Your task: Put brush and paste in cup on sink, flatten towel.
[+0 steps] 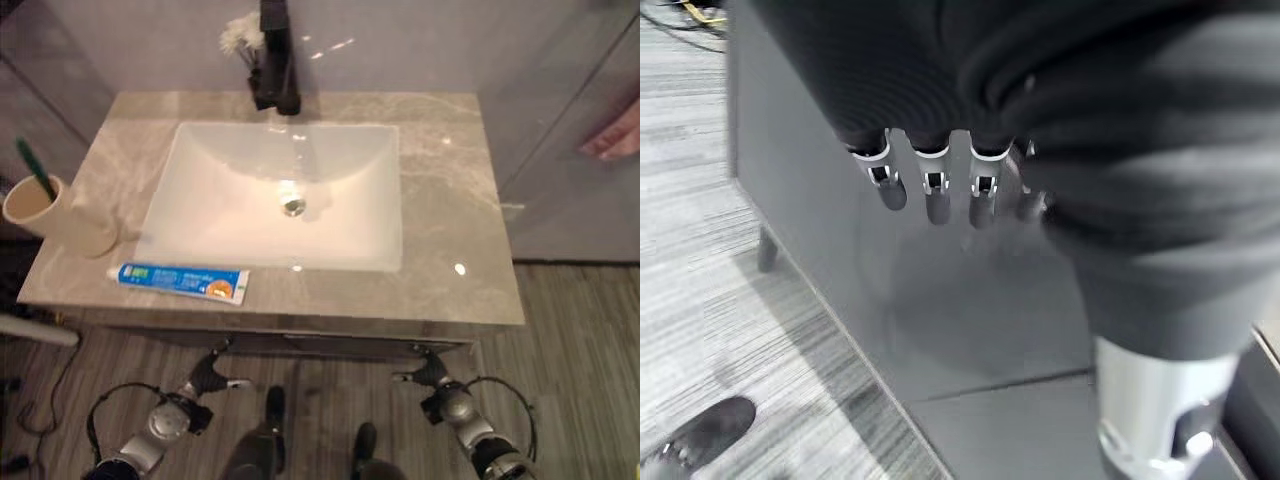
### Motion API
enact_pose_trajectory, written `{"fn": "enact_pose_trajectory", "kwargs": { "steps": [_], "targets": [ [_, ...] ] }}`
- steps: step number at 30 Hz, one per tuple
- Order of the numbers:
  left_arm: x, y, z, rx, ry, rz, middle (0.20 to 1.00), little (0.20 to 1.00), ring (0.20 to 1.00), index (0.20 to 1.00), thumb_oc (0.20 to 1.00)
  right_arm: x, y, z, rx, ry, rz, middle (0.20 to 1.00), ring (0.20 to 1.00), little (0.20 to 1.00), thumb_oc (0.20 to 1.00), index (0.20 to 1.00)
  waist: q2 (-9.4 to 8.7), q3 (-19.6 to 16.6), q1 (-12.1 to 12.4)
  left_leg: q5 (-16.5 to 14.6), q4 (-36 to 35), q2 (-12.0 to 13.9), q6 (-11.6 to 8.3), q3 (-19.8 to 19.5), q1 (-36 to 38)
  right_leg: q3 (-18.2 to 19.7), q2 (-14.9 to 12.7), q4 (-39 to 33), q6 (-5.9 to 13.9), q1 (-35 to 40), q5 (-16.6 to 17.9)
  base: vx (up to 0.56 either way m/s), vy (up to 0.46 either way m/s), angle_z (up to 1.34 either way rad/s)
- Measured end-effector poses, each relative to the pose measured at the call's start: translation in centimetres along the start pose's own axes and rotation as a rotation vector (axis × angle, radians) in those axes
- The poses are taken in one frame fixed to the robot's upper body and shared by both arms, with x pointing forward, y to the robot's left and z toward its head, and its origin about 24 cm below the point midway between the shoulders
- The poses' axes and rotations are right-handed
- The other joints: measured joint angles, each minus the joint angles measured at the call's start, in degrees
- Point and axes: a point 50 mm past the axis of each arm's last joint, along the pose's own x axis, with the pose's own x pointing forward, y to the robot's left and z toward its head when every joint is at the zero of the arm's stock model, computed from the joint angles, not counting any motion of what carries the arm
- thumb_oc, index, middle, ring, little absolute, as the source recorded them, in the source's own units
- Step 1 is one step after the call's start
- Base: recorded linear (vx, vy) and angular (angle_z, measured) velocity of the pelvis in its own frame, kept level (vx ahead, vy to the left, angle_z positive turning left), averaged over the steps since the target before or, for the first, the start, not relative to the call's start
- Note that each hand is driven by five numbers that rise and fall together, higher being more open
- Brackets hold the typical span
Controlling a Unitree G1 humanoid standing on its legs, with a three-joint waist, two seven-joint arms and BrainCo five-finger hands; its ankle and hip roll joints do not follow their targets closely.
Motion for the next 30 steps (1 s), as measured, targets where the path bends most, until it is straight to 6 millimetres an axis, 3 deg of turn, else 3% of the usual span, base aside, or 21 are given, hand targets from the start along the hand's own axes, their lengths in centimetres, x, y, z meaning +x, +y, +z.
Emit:
{"fn": "enact_pose_trajectory", "kwargs": {
  "steps": [2, 3, 5, 8, 10, 16, 20, 23, 25, 28, 30],
  "targets": [
    [-0.2, 0.3, 0.1, 0.011, -0.011, -0.006, 1.000, 1.000, 1.000, 1.000, 1.000, 0.1, -0.8, 0.2, 0.022, -0.010, -0.033, 1.000, 1.000, 1.000, 1.000, 1.000, -1.15, 0.56, -0.87, -4.61, 2.99, -1.73, 2.57, 0.99, -0.15, -0.18, -1.78, -0.74, -0.68, -0.13, 1.02, -0.10, 0.092, 0.02],
    [-0.2, 0.9, 0.4, 0.022, -0.033, -0.005, 1.000, 1.000, 1.000, 1.000, 1.000, 0.0, -1.5, 0.2, 0.041, -0.014, -0.058, 1.000, 1.000, 1.000, 1.000, 1.000, -1.08, 0.83, -2.54, -6.18, 3.68, -2.54, 3.78, 1.89, 0.74, -0.20, -2.43, -0.92, 0.20, -0.24, 2.06, -0.01, 0.126, 0.17],
    [-0.2, 1.6, 0.9, 0.034, -0.060, 0.004, 1.000, 1.000, 1.000, 1.000, 1.000, -0.3, -1.8, -0.3, 0.053, -0.003, -0.073, 1.000, 1.000, 1.000, 1.000, 1.000, 0.55, 0.76, -4.91, -7.20, -0.19, -2.14, 4.05, 1.86, 3.86, -1.35, -1.54, -0.90, 0.69, 0.05, 2.17, 0.04, 0.165, 0.25],
    [0.4, 2.9, 1.8, 0.037, -0.089, 0.046, 1.000, 1.000, 1.000, 1.000, 1.000, -0.7, -1.4, -1.2, 0.073, 0.026, -0.072, 1.000, 1.000, 1.000, 1.000, 1.000, 0.80, 0.88, -5.04, -7.47, -4.62, -2.24, 4.38, 1.94, 7.04, -1.38, -1.90, -0.94, 1.93, 0.90, 2.42, 0.03, 0.177, 0.03],
    [0.5, 3.3, 2.6, 0.043, -0.126, 0.053, 1.000, 1.000, 1.000, 1.000, 1.000, -0.8, -1.7, -1.9, 0.094, 0.052, -0.091, 1.000, 1.000, 1.000, 1.000, 1.000, 2.93, 1.04, -4.78, -11.67, -5.09, -3.01, 5.94, 2.12, 8.24, -0.89, -2.77, -1.27, 4.49, 1.54, 2.65, 0.04, 0.251, -0.05],
    [-2.1, 5.8, 2.1, 0.135, -0.168, 0.101, 1.000, 1.000, 1.000, 1.000, 1.000, -0.8, -0.8, -1.8, 0.100, 0.054, -0.070, 1.000, 1.000, 1.000, 1.000, 1.000, 3.36, 0.74, -3.17, -12.71, -5.12, -5.96, 8.18, 4.82, 9.01, 1.74, -5.94, -2.04, 6.71, 1.34, 4.18, 0.02, 0.131, -0.17],
    [-5.7, 10.2, 4.3, 0.383, -0.275, 0.018, 1.000, 1.000, 1.000, 1.000, 1.000, -1.0, -0.4, -2.3, 0.101, 0.071, -0.056, 1.000, 1.000, 1.000, 1.000, 1.000, 3.61, 0.12, -1.48, -12.65, -5.17, -6.57, 8.28, 4.84, 9.07, 1.52, -6.47, -3.49, 7.12, 2.10, 5.12, -0.01, 0.051, 0.01],
    [-8.7, 12.9, 7.7, 0.502, -0.310, -0.213, 1.000, 1.000, 1.000, 1.000, 1.000, -1.2, -0.4, -2.9, 0.094, 0.094, -0.027, 1.000, 1.000, 1.000, 1.000, 1.000, 3.50, -0.96, -0.33, -12.68, -5.16, -6.78, 8.29, 4.66, 8.74, 1.30, -6.57, -3.45, 7.41, 1.89, 4.86, 0.00, 0.009, 0.06],
    [-9.4, 13.2, 9.7, 0.458, -0.355, -0.289, 1.000, 1.000, 1.000, 1.000, 1.000, -1.3, -0.4, -3.6, 0.082, 0.130, -0.010, 1.000, 1.000, 1.000, 1.000, 1.000, 4.32, -1.72, 0.16, -12.64, -5.17, -7.02, 8.29, 4.18, 8.57, 0.67, -6.88, -3.47, 7.60, 2.10, 4.75, 0.01, -0.018, 0.13],
    [-11.7, 12.0, 13.7, 0.310, -0.475, -0.523, 1.000, 1.000, 1.000, 1.000, 1.000, -1.6, 0.5, -4.7, 0.040, 0.183, 0.046, 1.000, 1.000, 1.000, 1.000, 1.000, 4.29, -2.40, 0.74, -12.58, -5.15, -7.09, 8.21, 3.43, 8.51, -0.06, -6.83, -3.46, 7.81, 2.40, 4.58, 0.02, -0.038, 0.12],
    [-12.0, 12.4, 14.8, 0.233, -0.524, -0.536, 1.000, 1.000, 1.000, 1.000, 1.000, -1.8, 0.8, -4.9, 0.028, 0.184, 0.069, 1.000, 1.000, 1.000, 1.000, 1.000, 4.46, -3.02, 0.71, -12.55, -5.16, -7.09, 8.15, 3.36, 8.51, -0.12, -6.76, -3.46, 7.90, 2.42, 4.51, 0.02, -0.051, 0.01]
  ]
}}
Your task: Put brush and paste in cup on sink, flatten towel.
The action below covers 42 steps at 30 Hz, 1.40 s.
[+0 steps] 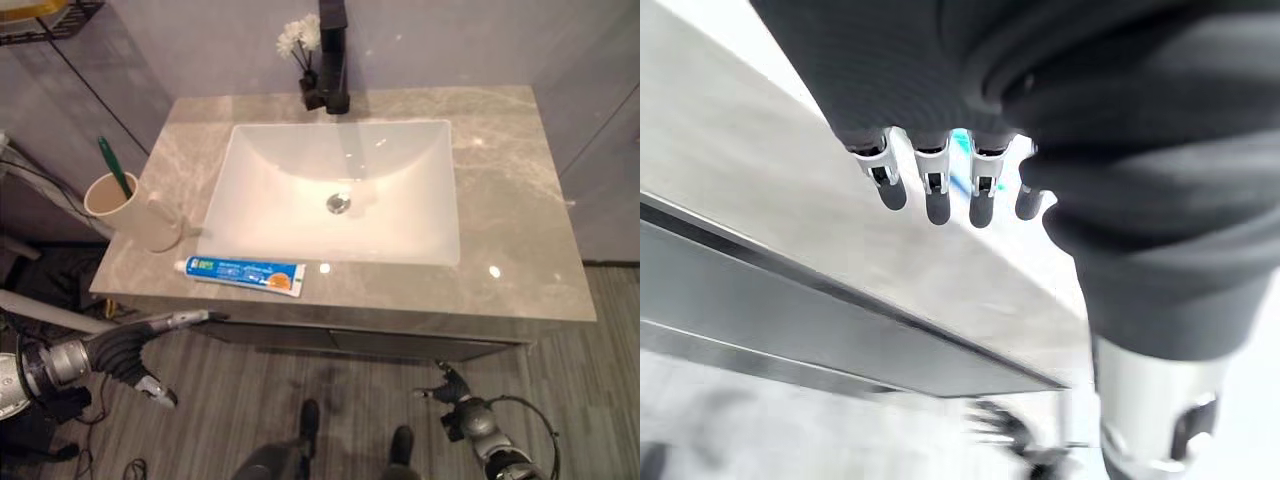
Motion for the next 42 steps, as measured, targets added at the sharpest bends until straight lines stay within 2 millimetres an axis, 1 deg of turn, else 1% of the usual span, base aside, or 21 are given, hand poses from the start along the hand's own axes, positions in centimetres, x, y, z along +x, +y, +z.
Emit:
{"fn": "enact_pose_trajectory", "kwargs": {
  "steps": [1, 3, 4, 5, 6, 7, 8, 10, 11, 12, 14, 16, 18, 22, 24, 29, 30, 32, 35, 40, 42],
  "targets": [
    [-0.1, 0.3, 0.1, -0.010, -0.008, 0.015, 1.000, 1.000, 1.000, 1.000, 1.000, 0.0, 0.0, 0.0, 0.000, 0.001, 0.001, 1.000, 1.000, 1.000, 1.000, 1.000, -0.01, -0.03, -0.03, 0.03, 0.00, 0.04, -0.05, -0.02, 0.00, -0.01, 0.03, 0.00, 0.00, 0.00, 0.00, 0.02, -0.042, 0.02],
    [0.0, 1.6, 0.9, 0.014, -0.046, 0.076, 1.000, 1.000, 1.000, 1.000, 1.000, -0.4, 0.3, -0.5, 0.006, -0.004, 0.009, 1.000, 1.000, 1.000, 1.000, 1.000, -0.17, -0.43, -0.03, 0.11, 0.00, 0.17, -0.21, -0.28, -0.15, -0.21, 0.16, 0.00, 0.01, -0.01, -0.02, 0.02, -0.032, 0.04],
    [-0.1, 2.4, 1.2, 0.034, -0.067, 0.122, 1.000, 1.000, 1.000, 1.000, 1.000, -0.7, 0.6, -1.1, 0.010, 0.008, 0.018, 1.000, 1.000, 1.000, 1.000, 1.000, -0.34, -0.96, -0.07, 0.09, -0.01, 0.20, -0.24, -0.28, -0.16, -0.21, 0.18, -0.01, 0.03, -0.02, -0.05, 0.03, -0.034, 0.03],
    [-0.2, 3.1, 1.6, 0.054, -0.087, 0.171, 1.000, 1.000, 1.000, 1.000, 1.000, -0.8, 0.7, -1.3, 0.016, 0.006, 0.016, 1.000, 1.000, 1.000, 1.000, 1.000, -0.43, -1.42, -0.01, 0.08, -0.01, 0.19, -0.25, -0.29, -0.21, -0.21, 0.17, -0.01, 0.03, -0.04, -0.06, 0.00, 0.000, 0.00],
    [-0.3, 3.8, 2.0, 0.086, -0.111, 0.236, 1.000, 1.000, 1.000, 1.000, 1.000, -1.1, 0.8, -1.8, 0.020, 0.019, 0.016, 1.000, 1.000, 1.000, 1.000, 1.000, -0.40, -1.75, -0.12, 0.08, -0.02, 0.17, -0.25, -0.28, -0.22, -0.20, 0.13, -0.02, 0.03, -0.04, -0.06, 0.00, 0.000, 0.00],
    [-0.3, 4.1, 2.1, 0.109, -0.118, 0.268, 1.000, 1.000, 1.000, 1.000, 1.000, -1.1, 0.9, -1.9, 0.022, 0.023, 0.015, 1.000, 1.000, 1.000, 1.000, 1.000, -0.37, -1.84, -0.03, 0.08, -0.02, 0.16, -0.25, -0.29, -0.23, -0.21, 0.12, -0.01, 0.03, -0.04, -0.06, 0.00, 0.000, 0.00],
    [-0.4, 4.5, 2.4, 0.162, -0.119, 0.307, 1.000, 1.000, 1.000, 1.000, 1.000, -1.4, 1.0, -2.5, 0.026, 0.039, 0.015, 1.000, 1.000, 1.000, 1.000, 1.000, -0.36, -1.87, -0.16, 0.08, -0.02, 0.16, -0.25, -0.27, -0.24, -0.18, 0.12, -0.01, 0.02, -0.10, -0.05, 0.00, 0.000, 0.00],
    [-0.3, 4.6, 2.4, 0.256, -0.096, 0.328, 1.000, 1.000, 1.000, 1.000, 1.000, -1.7, 1.1, -3.2, 0.028, 0.060, 0.018, 1.000, 1.000, 1.000, 1.000, 1.000, -0.33, -1.95, -0.39, 0.08, -0.02, 0.16, -0.25, -0.09, -0.33, -0.03, 0.11, -0.01, 0.00, -0.28, -0.02, 0.00, 0.000, 0.00],
    [-0.3, 4.5, 2.3, 0.327, -0.074, 0.332, 1.000, 1.000, 1.000, 1.000, 1.000, -1.7, 1.0, -3.3, 0.036, 0.061, 0.012, 1.000, 1.000, 1.000, 1.000, 1.000, -0.23, -2.02, -0.45, 0.08, -0.02, 0.17, -0.25, -0.02, -0.53, 0.05, 0.10, -0.01, -0.02, -0.53, 0.00, 0.01, 0.024, -0.06],
    [-0.2, 4.4, 2.1, 0.388, -0.051, 0.324, 1.000, 1.000, 1.000, 1.000, 1.000, -2.0, 1.1, -3.9, 0.045, 0.080, 0.007, 1.000, 1.000, 1.000, 1.000, 1.000, -0.31, -2.68, -0.62, 0.08, -0.02, 0.17, -0.25, 0.17, -1.27, 0.24, 0.09, -0.01, -0.06, -1.34, 0.10, 0.00, 0.030, -0.07],
    [0.0, 4.2, 1.9, 0.492, -0.011, 0.301, 1.000, 1.000, 1.000, 1.000, 1.000, -2.2, 1.0, -4.4, 0.049, 0.093, 0.003, 1.000, 1.000, 1.000, 1.000, 1.000, -0.39, -2.82, -0.77, 0.11, -0.01, 0.19, -0.21, 0.62, -1.74, 0.63, 0.08, 0.00, -0.07, -2.10, 0.27, -0.01, 0.031, -0.11],
    [0.1, 4.0, 1.7, 0.568, 0.012, 0.284, 1.000, 1.000, 1.000, 1.000, 1.000, -2.3, 1.1, -4.5, 0.050, 0.097, 0.005, 1.000, 1.000, 1.000, 1.000, 1.000, -0.47, -2.95, -0.78, 0.11, -0.01, 0.26, -0.21, 1.21, -2.29, 1.18, 0.09, 0.00, -0.04, -2.95, 0.43, -0.03, 0.032, -0.14],
    [0.4, 3.9, 1.3, 0.588, 0.022, 0.274, 1.000, 1.000, 1.000, 1.000, 1.000, -2.3, 1.1, -4.5, 0.049, 0.098, 0.005, 1.000, 1.000, 1.000, 1.000, 1.000, -0.59, -2.92, -1.02, 0.10, -0.01, 0.29, -0.21, 1.72, -2.59, 1.85, 0.09, 0.00, -0.05, -3.61, 0.57, -0.04, 0.025, -0.14],
    [0.3, 3.9, 0.6, 0.641, 0.054, 0.273, 1.000, 1.000, 1.000, 1.000, 1.000, -2.2, 1.1, -4.1, 0.048, 0.082, 0.006, 1.000, 1.000, 1.000, 1.000, 1.000, -1.20, -2.51, -2.14, 0.10, -0.01, 0.38, -0.22, 1.99, -3.32, 2.03, 0.19, 0.00, -0.10, -4.54, 0.70, -0.02, 0.021, -0.05],
    [0.2, 3.8, -0.1, 0.666, 0.078, 0.265, 1.000, 1.000, 1.000, 1.000, 1.000, -2.1, 1.0, -3.8, 0.048, 0.073, 0.003, 1.000, 1.000, 1.000, 1.000, 1.000, -1.96, -1.96, -2.15, 0.08, -0.01, 0.54, -0.24, 2.45, -3.68, 2.36, 0.25, -0.01, -0.09, -5.16, 0.69, -0.03, 0.018, -0.09],
    [-0.1, 4.0, -0.9, 0.727, 0.128, 0.268, 1.000, 1.000, 1.000, 1.000, 1.000, -1.8, 0.9, -3.0, 0.048, 0.038, -0.001, 1.000, 1.000, 1.000, 1.000, 1.000, -3.30, -0.70, -2.08, 0.12, 0.00, 0.56, -0.23, 2.93, -4.61, 2.78, 0.28, -0.01, -0.19, -6.28, 0.97, -0.03, 0.002, -0.04],
    [-0.2, 4.1, -1.0, 0.735, 0.134, 0.270, 1.000, 1.000, 1.000, 1.000, 1.000, -1.8, 0.9, -2.7, 0.044, 0.026, -0.001, 1.000, 1.000, 1.000, 1.000, 1.000, -3.79, -0.32, -2.09, 0.12, 0.00, 0.58, -0.23, 2.87, -4.94, 2.72, 0.31, -0.01, -0.19, -6.53, 0.97, -0.04, -0.008, 0.02],
    [-0.1, 4.4, -0.7, 0.766, 0.124, 0.290, 1.000, 1.000, 1.000, 1.000, 1.000, -1.6, 0.9, -2.2, 0.041, 0.010, -0.008, 1.000, 1.000, 1.000, 1.000, 1.000, -4.55, 0.52, -1.88, 0.16, 0.01, 0.61, -0.28, 2.76, -5.42, 2.67, 0.39, 0.00, -0.21, -6.96, 0.99, -0.04, -0.009, 0.03],
    [0.0, 5.2, -0.2, 0.799, 0.120, 0.315, 1.000, 1.000, 1.000, 1.000, 1.000, -1.3, 0.7, -1.3, 0.040, -0.020, -0.018, 1.000, 1.000, 1.000, 1.000, 1.000, -5.11, 1.94, -2.01, 0.29, 0.01, 0.62, -0.44, 2.03, -6.18, 2.05, 0.41, -0.01, -0.21, -7.39, 0.99, -0.02, -0.005, 0.09],
    [0.0, 5.6, -0.1, 0.814, 0.122, 0.335, 1.000, 1.000, 1.000, 1.000, 1.000, -0.8, 0.5, 0.3, 0.030, -0.070, -0.016, 1.000, 1.000, 1.000, 1.000, 1.000, -5.82, 3.68, -1.88, 0.30, 0.02, 0.61, -0.47, 1.62, -6.44, 1.72, 0.45, 0.00, -0.19, -7.40, 0.96, -0.01, 0.000, 0.04],
    [0.0, 5.9, 0.1, 0.848, 0.118, 0.345, 1.000, 1.000, 1.000, 1.000, 1.000, -0.5, 0.3, 1.0, 0.030, -0.089, -0.024, 1.000, 1.000, 1.000, 1.000, 1.000, -5.98, 4.10, -1.84, 0.30, 0.02, 0.59, -0.47, 1.62, -6.47, 1.71, 0.43, 0.00, -0.19, -7.42, 0.96, 0.00, 0.000, 0.00]
  ]
}}
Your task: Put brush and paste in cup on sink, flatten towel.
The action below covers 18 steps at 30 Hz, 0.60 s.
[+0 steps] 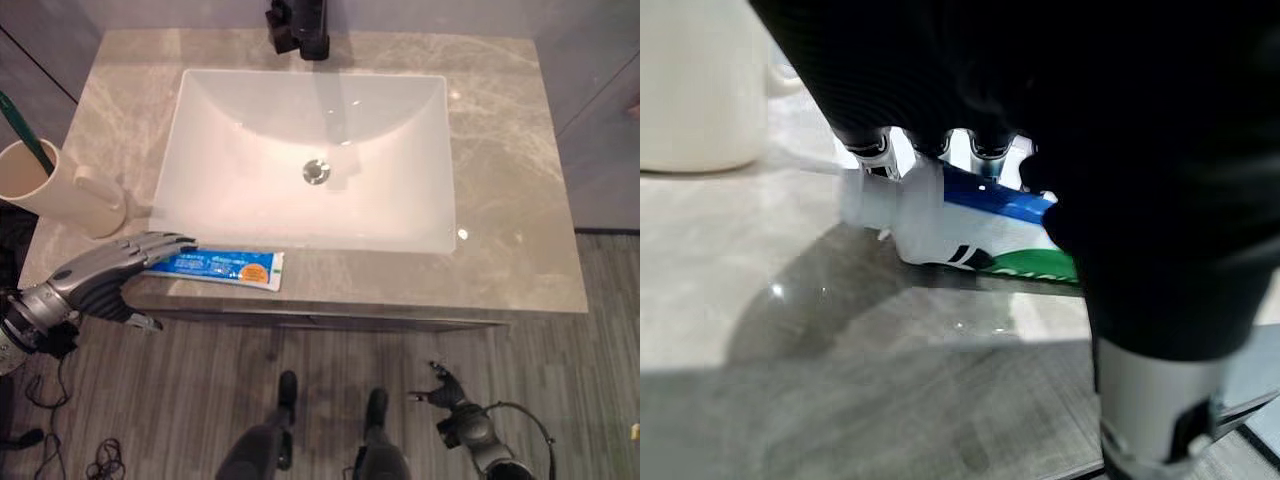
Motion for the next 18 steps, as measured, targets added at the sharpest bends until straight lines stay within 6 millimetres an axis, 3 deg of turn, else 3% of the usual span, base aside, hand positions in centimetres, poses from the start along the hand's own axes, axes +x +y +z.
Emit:
{"fn": "enact_pose_trajectory", "kwargs": {
  "steps": [18],
  "targets": [
    [0.15, 0.17, -0.02, -0.105, 0.006, 0.057, 1.000, 1.000, 1.000, 1.000, 1.000, 0.21, -0.05, 0.65, 0.002, -0.022, -0.004, 1.000, 1.000, 1.000, 1.000, 1.000, -0.13, 0.08, -0.29, -0.01, 0.00, 0.09, 0.00, 0.39, 0.24, 0.46, 0.04, 0.00, 0.01, -0.06, 0.00, 0.00, 0.000, 0.00]
  ]
}}
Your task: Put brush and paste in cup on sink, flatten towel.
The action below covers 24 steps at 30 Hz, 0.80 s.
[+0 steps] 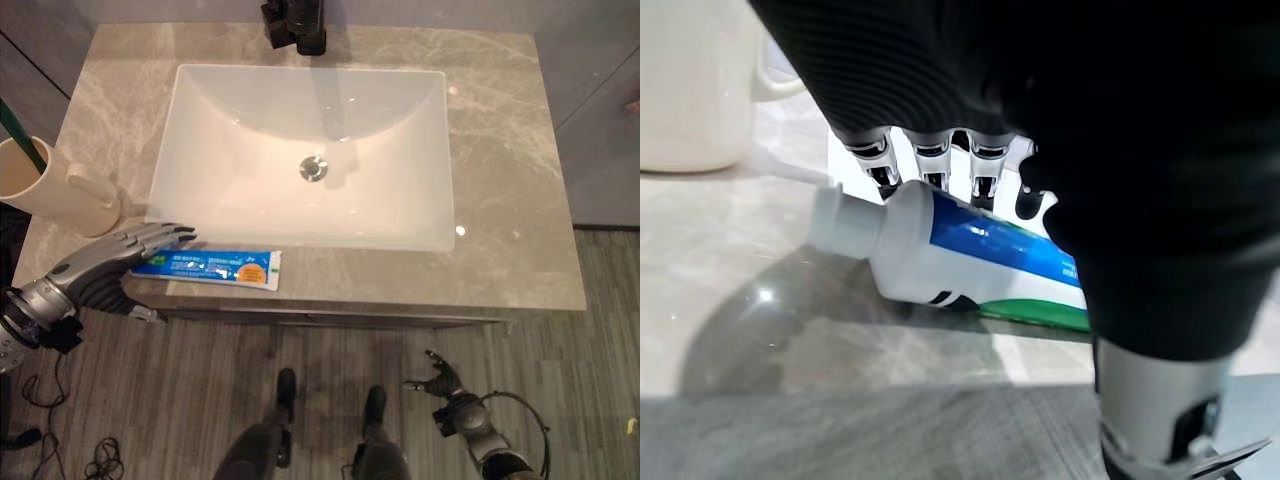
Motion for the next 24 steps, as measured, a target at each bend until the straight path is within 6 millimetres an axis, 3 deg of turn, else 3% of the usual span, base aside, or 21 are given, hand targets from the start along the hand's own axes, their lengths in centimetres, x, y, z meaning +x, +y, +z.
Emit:
{"fn": "enact_pose_trajectory", "kwargs": {
  "steps": [13, 14, 15, 16, 24],
  "targets": [
    [-0.19, 0.41, -0.08, -0.019, 0.013, 0.005, 1.000, 1.000, 1.000, 1.000, 1.000, -0.05, 0.03, -0.15, 0.001, 0.006, 0.002, 1.000, 1.000, 1.000, 1.000, 1.000, 0.25, -0.12, -0.04, 0.00, 0.00, 0.10, 0.00, 1.22, -0.07, 1.18, 0.00, 0.00, -0.09, -0.75, 0.28, 0.01, -0.004, -0.04],
    [-0.20, 0.38, -0.09, -0.020, 0.013, 0.004, 0.630, 0.630, 0.630, 0.630, 0.630, -0.05, 0.03, -0.14, 0.001, 0.005, 0.002, 1.000, 1.000, 1.000, 1.000, 1.000, 0.41, -0.21, -0.03, 0.00, 0.00, 0.09, 0.00, 1.23, -0.10, 1.18, -0.02, 0.00, -0.09, -0.77, 0.28, 0.03, -0.007, 0.00],
    [-0.21, 0.38, -0.09, -0.020, 0.013, 0.003, 0.501, 0.501, 0.501, 0.501, 0.501, -0.05, 0.03, -0.13, 0.001, 0.005, 0.002, 1.000, 1.000, 1.000, 1.000, 1.000, 0.49, -0.26, 0.00, -0.01, 0.00, 0.08, 0.00, 1.22, -0.13, 1.18, -0.02, 0.00, -0.09, -0.80, 0.28, 0.03, -0.007, 0.01],
    [-0.21, 0.37, -0.09, -0.019, 0.014, 0.004, 0.200, 0.200, 0.200, 0.200, 0.200, -0.05, 0.04, -0.13, 0.001, 0.005, 0.002, 1.000, 1.000, 1.000, 1.000, 1.000, 0.55, -0.29, 0.07, -0.01, 0.00, 0.08, -0.01, 1.22, -0.15, 1.18, -0.02, 0.00, -0.09, -0.82, 0.28, 0.00, 0.000, 0.00],
    [-0.05, 0.65, -0.08, 0.008, 0.009, 0.072, 0.200, 0.200, 0.200, 0.200, 0.200, -0.04, -0.03, -0.13, 0.004, 0.005, -0.009, 1.000, 1.000, 1.000, 1.000, 1.000, 1.43, -1.23, 0.01, 0.00, 0.00, 0.07, 0.00, 1.28, -1.05, 1.25, -0.02, 0.01, -0.16, -1.74, 0.43, 0.02, -0.003, 0.00]
  ]
}}
